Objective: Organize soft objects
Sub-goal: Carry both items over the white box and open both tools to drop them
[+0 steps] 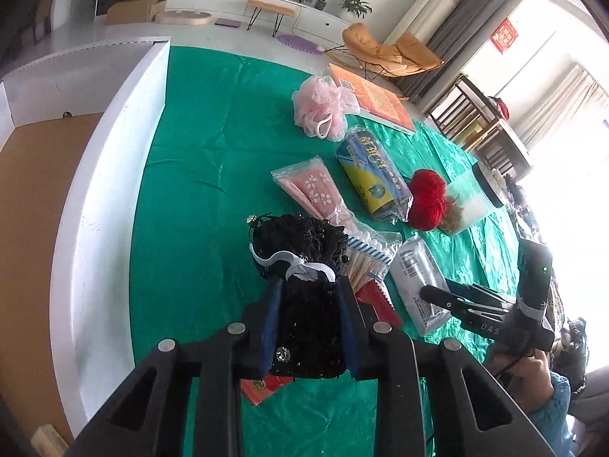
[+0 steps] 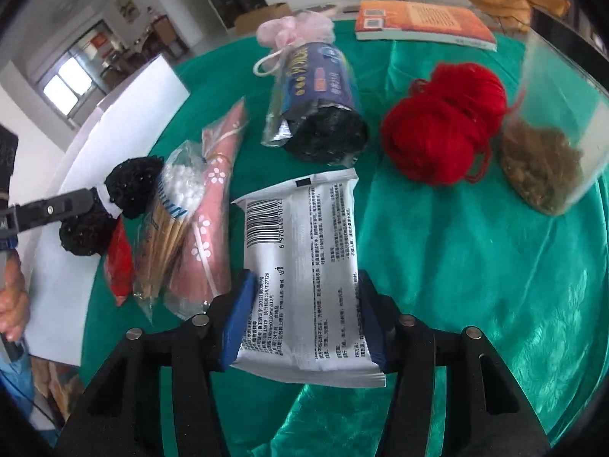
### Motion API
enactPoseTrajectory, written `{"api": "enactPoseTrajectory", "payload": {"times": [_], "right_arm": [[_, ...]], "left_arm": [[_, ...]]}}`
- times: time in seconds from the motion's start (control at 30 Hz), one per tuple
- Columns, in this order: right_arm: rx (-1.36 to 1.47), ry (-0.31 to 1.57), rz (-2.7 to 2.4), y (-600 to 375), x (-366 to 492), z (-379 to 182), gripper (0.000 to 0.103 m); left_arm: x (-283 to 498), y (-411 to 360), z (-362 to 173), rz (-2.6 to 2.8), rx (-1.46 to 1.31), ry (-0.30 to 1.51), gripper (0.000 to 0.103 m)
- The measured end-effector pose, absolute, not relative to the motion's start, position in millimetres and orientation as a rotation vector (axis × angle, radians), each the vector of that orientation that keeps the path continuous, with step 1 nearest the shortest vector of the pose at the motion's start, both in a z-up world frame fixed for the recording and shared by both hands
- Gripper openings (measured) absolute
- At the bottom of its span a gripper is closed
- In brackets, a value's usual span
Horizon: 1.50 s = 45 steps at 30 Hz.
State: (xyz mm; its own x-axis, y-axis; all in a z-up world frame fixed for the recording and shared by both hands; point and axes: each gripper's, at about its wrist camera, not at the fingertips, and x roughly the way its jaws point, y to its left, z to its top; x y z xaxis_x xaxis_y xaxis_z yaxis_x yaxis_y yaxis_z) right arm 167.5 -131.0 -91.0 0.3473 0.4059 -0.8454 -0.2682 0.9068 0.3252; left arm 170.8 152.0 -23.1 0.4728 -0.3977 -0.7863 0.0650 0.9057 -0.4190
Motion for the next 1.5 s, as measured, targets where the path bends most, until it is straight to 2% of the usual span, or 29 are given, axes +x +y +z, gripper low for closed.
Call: {"api": "enactPoseTrajectory", "payload": {"times": [0.23,0.27,0.3,0.43,0.53,0.6,0.63,0.67,0.7,0.73,0.93,1.0,1.03,1.13,1.2,1.23,1.33,1.5], "right_arm": [[0.366,1.008,0.242,-246.2,112.9,-65.8,0.05],[0.393,0.977,0.195,-264.3,109.1,-60.6,0.05],[0.412,0.945,0.136,-281.7,107.8,-55.1,0.05],[0.525,0.871,-0.045,-343.0,126.7,-46.0,0.049],[0.53,0.897,-0.122,-363.3,152.5,-54.5,0.049],[0.51,0.937,-0.128,-364.4,165.3,-63.9,0.047],[0.504,0.966,-0.141,-363.2,170.3,-68.8,0.054],[0.506,0.988,-0.142,-365.0,168.2,-74.6,0.06],[0.52,1.004,-0.129,-366.9,166.5,-78.6,0.076],[0.53,1.014,-0.12,-366.1,167.1,-81.3,0.078],[0.489,1.059,-0.112,-355.4,168.2,-89.4,0.078],[0.461,1.072,-0.12,-352.6,173.0,-90.1,0.078],[0.452,1.076,-0.123,-352.1,175.5,-89.3,0.078],[0.422,1.095,-0.123,-348.5,185.2,-90.9,0.079],[0.349,1.126,-0.121,-342.9,192.9,-91.1,0.076],[0.295,1.15,-0.124,-339.1,195.0,-90.8,0.067],[0.292,1.139,-0.119,-336.9,192.4,-79.2,0.063],[0.374,0.95,-0.134,-347.4,163.7,-23.0,0.063]], "left_arm": [[151.2,150.4,-2.6,-0.325,-0.39,0.962,0.028],[150.4,150.6,1.3,-0.33,-0.395,0.948,0.022],[150.3,150.7,5.3,-0.332,-0.399,0.939,0.022],[152.8,149.6,20.4,-0.337,-0.398,0.913,0.022],[153.1,147.8,22.2,-0.295,-0.352,0.93,0.023],[154.1,145.4,16.8,-0.233,-0.278,0.948,0.027],[155.1,142.1,12.8,-0.21,-0.231,0.966,0.046],[156.2,138.8,7.3,-0.184,-0.187,0.983,0.08],[155.0,135.9,2.7,-0.157,-0.157,0.978,0.092],[151.1,134.4,0.0,-0.134,-0.13,0.954,0.098],[172.1,106.5,-26.1,-0.095,0.119,0.967,0.097],[181.7,102.8,-41.7,-0.083,0.165,1.028,0.091],[184.7,102.1,-48.9,-0.074,0.174,1.059,0.082],[190.9,107.9,-67.2,-0.055,0.146,1.148,0.071],[194.3,115.1,-78.1,-0.042,0.105,1.203,0.053],[195.9,118.0,-82.8,-0.068,0.067,1.232,0.037],[194.5,125.6,-75.5,-0.079,-0.001,1.201,0.032],[175.7,142.1,-21.8,-0.162,-0.175,1.061,0.032]]}}
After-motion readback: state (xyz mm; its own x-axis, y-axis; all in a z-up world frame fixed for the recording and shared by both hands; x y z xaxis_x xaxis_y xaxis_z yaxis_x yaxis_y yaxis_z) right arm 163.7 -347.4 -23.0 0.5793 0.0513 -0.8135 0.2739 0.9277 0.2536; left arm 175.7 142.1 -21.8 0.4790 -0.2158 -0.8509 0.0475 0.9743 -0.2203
